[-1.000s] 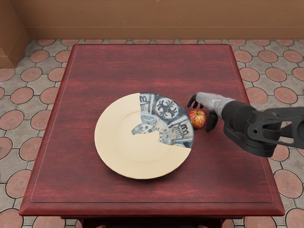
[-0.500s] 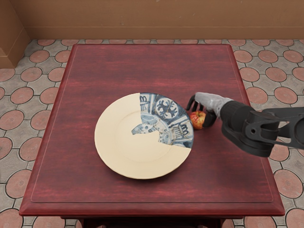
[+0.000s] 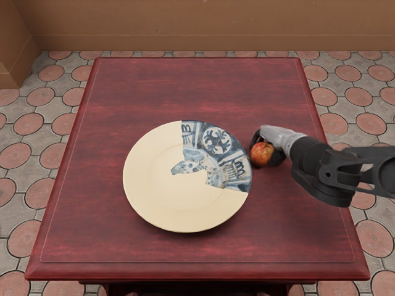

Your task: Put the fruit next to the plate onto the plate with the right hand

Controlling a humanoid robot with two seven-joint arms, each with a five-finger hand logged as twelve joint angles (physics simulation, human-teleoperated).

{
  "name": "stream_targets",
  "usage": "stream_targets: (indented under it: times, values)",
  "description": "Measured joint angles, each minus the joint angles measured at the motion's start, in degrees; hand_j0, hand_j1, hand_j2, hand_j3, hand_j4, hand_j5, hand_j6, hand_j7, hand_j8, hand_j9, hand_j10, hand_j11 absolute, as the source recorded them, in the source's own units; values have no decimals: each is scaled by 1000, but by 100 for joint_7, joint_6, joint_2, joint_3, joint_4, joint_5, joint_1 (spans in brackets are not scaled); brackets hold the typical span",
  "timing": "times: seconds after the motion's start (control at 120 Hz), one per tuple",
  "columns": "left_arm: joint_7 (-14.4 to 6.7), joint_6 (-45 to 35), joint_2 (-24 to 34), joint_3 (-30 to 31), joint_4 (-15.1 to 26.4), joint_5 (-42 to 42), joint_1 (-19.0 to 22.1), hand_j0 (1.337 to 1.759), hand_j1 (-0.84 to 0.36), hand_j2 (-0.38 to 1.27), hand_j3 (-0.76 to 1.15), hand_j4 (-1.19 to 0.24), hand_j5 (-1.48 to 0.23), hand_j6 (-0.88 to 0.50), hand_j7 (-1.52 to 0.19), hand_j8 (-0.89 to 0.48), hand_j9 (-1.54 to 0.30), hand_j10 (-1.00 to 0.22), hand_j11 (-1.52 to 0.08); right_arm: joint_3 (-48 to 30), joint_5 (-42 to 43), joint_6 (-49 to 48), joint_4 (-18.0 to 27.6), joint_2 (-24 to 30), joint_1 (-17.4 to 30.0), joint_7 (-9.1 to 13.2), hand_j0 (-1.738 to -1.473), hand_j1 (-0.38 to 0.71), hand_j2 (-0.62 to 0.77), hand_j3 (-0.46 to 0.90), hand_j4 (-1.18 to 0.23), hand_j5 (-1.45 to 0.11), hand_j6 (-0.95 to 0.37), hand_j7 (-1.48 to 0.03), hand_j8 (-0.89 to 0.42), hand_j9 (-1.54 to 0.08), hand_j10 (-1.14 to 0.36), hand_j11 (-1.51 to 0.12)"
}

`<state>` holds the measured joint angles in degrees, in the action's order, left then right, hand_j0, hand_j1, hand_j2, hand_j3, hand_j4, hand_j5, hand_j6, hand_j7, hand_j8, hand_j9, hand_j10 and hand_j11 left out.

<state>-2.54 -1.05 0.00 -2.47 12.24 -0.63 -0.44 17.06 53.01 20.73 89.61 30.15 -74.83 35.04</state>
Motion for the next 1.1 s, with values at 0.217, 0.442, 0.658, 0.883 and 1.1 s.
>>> stream_targets:
  times: [0.217,0.442,0.658,0.883,1.1]
  values:
    - [-1,0,0,1,0,1,0,1658,349,0,0,0,0,0,0,0,0,0,0,-302,-102,-58,-5,77,4,-3,-1649,261,109,0,-574,-754,-432,-764,-522,-756,-604,-756]
    - [-1,0,0,1,1,1,0,1658,349,0,0,0,0,0,0,0,0,0,0,-829,-122,-88,-5,237,19,1,-1653,251,175,0,-607,-801,-449,-799,-539,-792,-622,-791]
    - [-1,0,0,1,0,1,0,1658,349,0,0,0,0,0,0,0,0,0,0,-1375,-137,-274,32,272,19,5,-1654,253,201,-1,-580,-889,-427,-876,-498,-871,-676,-868]
    - [-1,0,0,1,1,1,0,1658,349,0,0,0,0,0,0,0,0,0,0,-1735,-131,-401,217,199,26,8,-1653,239,191,0,-578,-922,-423,-907,-499,-899,-702,-894]
    - [-1,0,0,1,2,1,0,1658,349,0,0,0,0,0,0,0,0,0,0,-1806,-134,-456,293,-97,30,4,-1653,230,187,0,-585,-930,-428,-916,-501,-912,-706,-909]
